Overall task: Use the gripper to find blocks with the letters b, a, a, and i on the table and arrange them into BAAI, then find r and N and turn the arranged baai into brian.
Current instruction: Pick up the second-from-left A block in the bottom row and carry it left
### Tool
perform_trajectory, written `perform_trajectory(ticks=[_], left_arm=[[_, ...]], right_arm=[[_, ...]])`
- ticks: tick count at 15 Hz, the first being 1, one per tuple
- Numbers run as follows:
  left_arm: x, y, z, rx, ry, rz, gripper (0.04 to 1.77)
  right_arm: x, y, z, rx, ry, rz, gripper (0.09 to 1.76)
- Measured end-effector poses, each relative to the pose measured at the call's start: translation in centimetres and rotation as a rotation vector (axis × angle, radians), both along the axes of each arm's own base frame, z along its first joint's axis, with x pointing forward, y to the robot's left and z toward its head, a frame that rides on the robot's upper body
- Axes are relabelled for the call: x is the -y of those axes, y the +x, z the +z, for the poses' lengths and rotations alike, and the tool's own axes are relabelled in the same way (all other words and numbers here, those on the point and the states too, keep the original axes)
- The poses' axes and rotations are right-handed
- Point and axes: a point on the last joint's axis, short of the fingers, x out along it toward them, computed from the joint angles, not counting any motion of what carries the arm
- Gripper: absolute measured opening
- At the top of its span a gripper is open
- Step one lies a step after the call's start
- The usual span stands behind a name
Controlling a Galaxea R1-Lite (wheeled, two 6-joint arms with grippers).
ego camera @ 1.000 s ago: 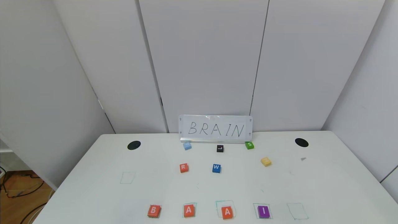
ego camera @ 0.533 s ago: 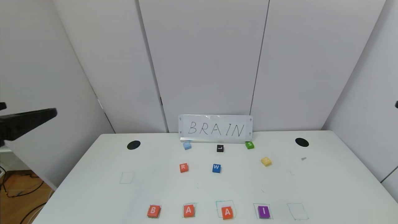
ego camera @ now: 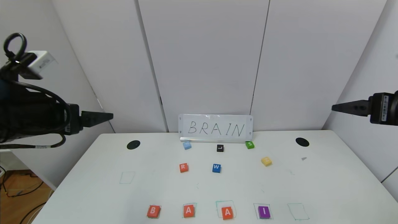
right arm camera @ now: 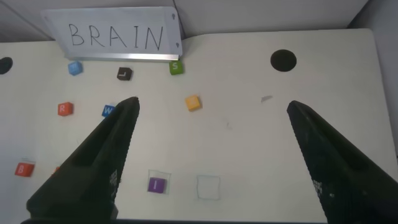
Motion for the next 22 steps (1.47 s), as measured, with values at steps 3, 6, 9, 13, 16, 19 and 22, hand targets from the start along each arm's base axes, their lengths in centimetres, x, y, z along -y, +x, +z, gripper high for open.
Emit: perform_trajectory(ticks=[3,6,9,13,16,19,22], left_arm=[[1.0,2.0,-2.1,-0.093,-0.004,-0.023,1.72],[3.1,2.7,-3.9,-0.169,-0.008,-0.062,1.72],[5.3,2.7,-5.3,-0.269,-0.010,-0.031,1.72],[8.7,2.3,-7.6,-0.416,-0.089,-0.030,1.72],[10.7,2.9,-10.0,-0.522,-0.128,-0.013,1.72],[12.5,3.6,-12.5,-0.608,-0.115,-0.008,1.72],[14.7,3.8,-14.8,-0.670,-0.076,-0.028,1.72]], right_arm=[[-1.1,2.2,-1.2,-0.078,0.037,0.000,1.71],[-1.6,3.4,-2.2,-0.139,0.064,-0.011,1.71],[-1.8,4.1,-2.8,-0.160,0.061,-0.012,1.71],[-2.1,4.9,-3.6,-0.183,0.054,-0.008,1.71],[-2.2,5.1,-3.7,-0.187,0.053,-0.006,1.71],[-2.1,5.1,-3.7,-0.186,0.047,-0.017,1.71],[-2.1,5.2,-3.8,-0.188,0.044,-0.021,1.71]])
